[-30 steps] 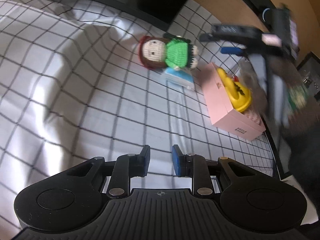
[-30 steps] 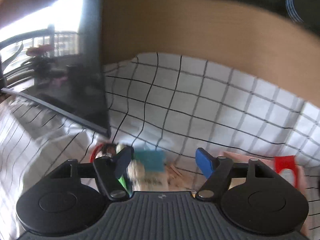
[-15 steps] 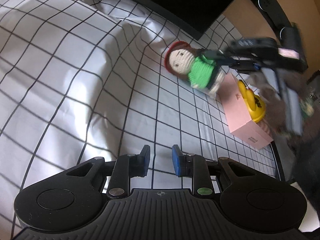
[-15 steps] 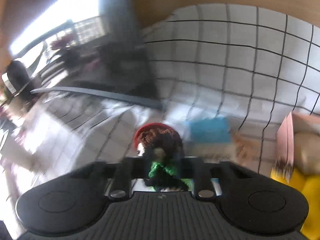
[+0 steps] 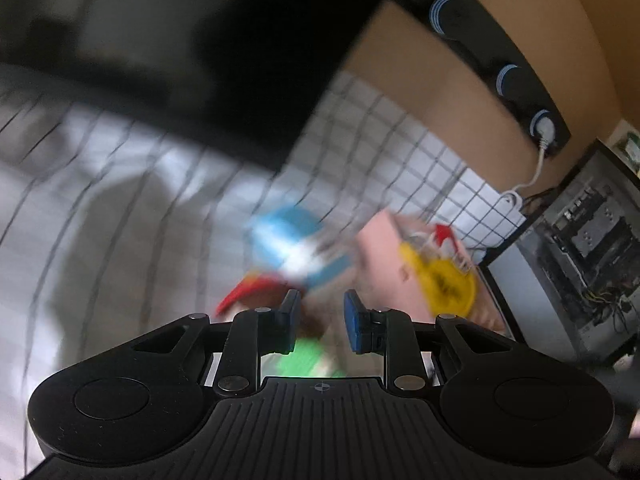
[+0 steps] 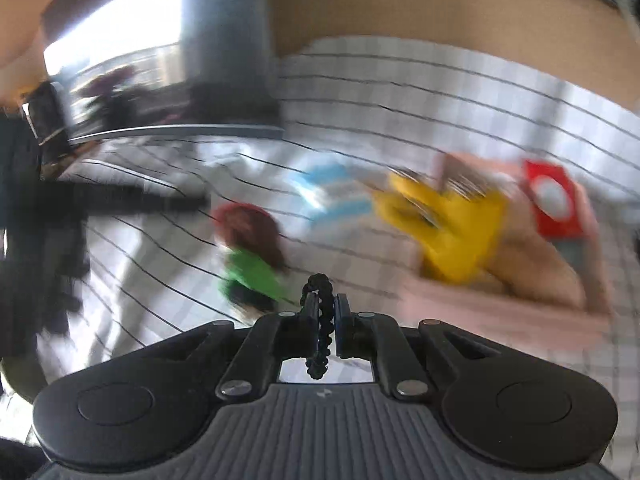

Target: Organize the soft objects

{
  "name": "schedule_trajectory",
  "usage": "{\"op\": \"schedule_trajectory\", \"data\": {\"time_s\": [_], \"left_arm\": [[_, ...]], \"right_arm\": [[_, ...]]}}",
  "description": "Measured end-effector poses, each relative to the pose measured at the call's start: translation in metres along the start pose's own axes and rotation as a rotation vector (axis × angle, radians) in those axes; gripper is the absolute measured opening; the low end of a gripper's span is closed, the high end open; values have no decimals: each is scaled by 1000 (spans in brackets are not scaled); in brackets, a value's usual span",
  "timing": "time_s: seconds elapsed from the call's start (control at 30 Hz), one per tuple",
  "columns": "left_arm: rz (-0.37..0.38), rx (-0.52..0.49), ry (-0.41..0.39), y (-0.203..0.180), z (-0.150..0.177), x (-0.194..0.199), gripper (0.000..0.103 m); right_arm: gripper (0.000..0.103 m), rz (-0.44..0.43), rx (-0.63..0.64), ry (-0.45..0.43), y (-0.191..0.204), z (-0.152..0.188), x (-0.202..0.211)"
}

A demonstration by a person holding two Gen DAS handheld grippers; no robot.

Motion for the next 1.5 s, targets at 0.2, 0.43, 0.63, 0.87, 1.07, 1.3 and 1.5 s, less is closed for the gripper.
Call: {"op": "schedule_trajectory", "data": {"time_s": [0.2,0.43,0.63,0.87,1.07,1.3,1.5], "left_arm": [[-12,-182,97,-47,-36,-97,26],[-243,-329,216,-26,-48,-206,26],[-282,-370,303,0,-34,-233,34],[-198,-360,367,1,5,-182,29],[-101,-322,403,-11,60,-119,29],[-154,-247,270,-27,95,-63,29],[-147,-206,229,-42,119,-61,29]], "right_arm": [[7,86,-108,1,-49,39,15],[7,145,-142,-14,-81,76,37],[7,179,-210,20,-114,98,42],[7,154,-188,32,-124,101,38],[8,103,-133,35,-115,96,29],[18,133,-72,53,-119,102,10],[63,168,-101,114,-132,124,0]]}}
Point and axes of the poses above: each gripper's, at about its wrist camera, not at the fingertips, and x roughly against the way its jaws point, y to its left, z to its underside, the point moved 10 cm from there along -x, roughly the way its jaws point, and after that the axes turned 7 degrees about z, right-handed, at the moved point
